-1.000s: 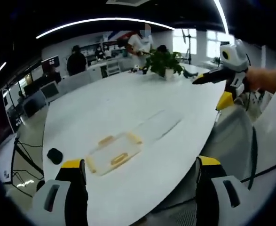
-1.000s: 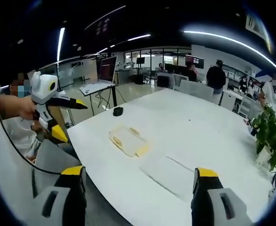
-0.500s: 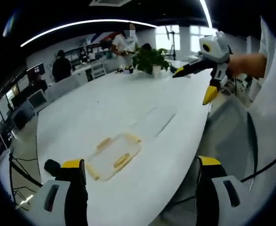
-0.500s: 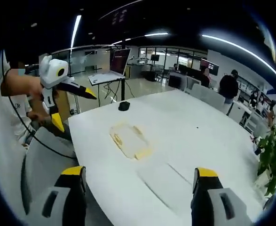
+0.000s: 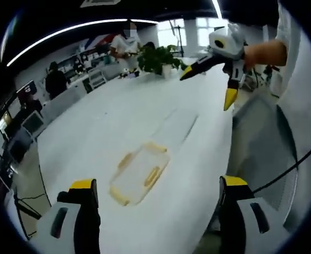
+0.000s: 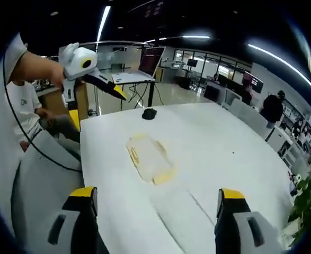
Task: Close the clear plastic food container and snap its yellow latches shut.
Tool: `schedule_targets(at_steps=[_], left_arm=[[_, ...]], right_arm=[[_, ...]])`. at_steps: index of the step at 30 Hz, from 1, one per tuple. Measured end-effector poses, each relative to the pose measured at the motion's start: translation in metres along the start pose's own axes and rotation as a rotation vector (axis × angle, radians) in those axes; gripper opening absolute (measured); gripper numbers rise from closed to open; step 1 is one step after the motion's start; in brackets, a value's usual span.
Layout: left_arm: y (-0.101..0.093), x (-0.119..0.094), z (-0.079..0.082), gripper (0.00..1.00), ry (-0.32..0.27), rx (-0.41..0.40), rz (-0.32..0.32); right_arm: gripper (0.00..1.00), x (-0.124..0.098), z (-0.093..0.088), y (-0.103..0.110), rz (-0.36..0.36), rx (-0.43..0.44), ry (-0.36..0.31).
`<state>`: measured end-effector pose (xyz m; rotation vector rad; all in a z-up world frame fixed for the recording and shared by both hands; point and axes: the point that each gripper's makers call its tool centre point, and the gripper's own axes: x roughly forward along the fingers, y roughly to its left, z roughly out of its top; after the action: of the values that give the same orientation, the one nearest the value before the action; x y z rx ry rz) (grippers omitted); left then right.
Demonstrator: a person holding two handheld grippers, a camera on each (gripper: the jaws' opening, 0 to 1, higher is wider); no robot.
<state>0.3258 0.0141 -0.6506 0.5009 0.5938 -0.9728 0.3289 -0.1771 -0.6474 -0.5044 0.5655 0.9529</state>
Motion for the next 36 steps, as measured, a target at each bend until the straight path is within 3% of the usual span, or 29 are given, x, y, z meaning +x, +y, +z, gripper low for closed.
schedule_targets(at_steps=[4, 12, 15, 17, 21, 29, 36], left_arm=[[0.008, 0.003, -0.002, 0.91, -0.002, 0.015, -0.024], [0.028, 0.016, -0.015, 0.9, 0.059, 0.141, -0.097], [0.033, 0.022, -0.019, 0.9, 0.065, 0.139, -0.12], [0.038, 0.026, -0.022, 0.89, 0.073, 0.148, -0.134], [0.043, 0.034, -0.026, 0.88, 0.073, 0.165, -0.166], [0.05, 0.049, -0.05, 0.85, 0.146, 0.246, -0.219], [0.056, 0.058, -0.059, 0.83, 0.166, 0.289, -0.263]], right_arm=[[0.92, 0.012, 0.005, 0.0, 0.032, -0.038, 0.008], [0.9, 0.037, 0.007, -0.005, 0.077, -0.12, 0.039], [0.9, 0.044, 0.006, -0.009, 0.08, -0.136, 0.052], [0.9, 0.048, 0.002, -0.012, 0.072, -0.197, 0.074], [0.89, 0.058, -0.007, -0.008, 0.098, -0.211, 0.1], [0.88, 0.079, -0.015, -0.007, 0.131, -0.245, 0.138], [0.85, 0.098, -0.018, -0.009, 0.16, -0.254, 0.155]])
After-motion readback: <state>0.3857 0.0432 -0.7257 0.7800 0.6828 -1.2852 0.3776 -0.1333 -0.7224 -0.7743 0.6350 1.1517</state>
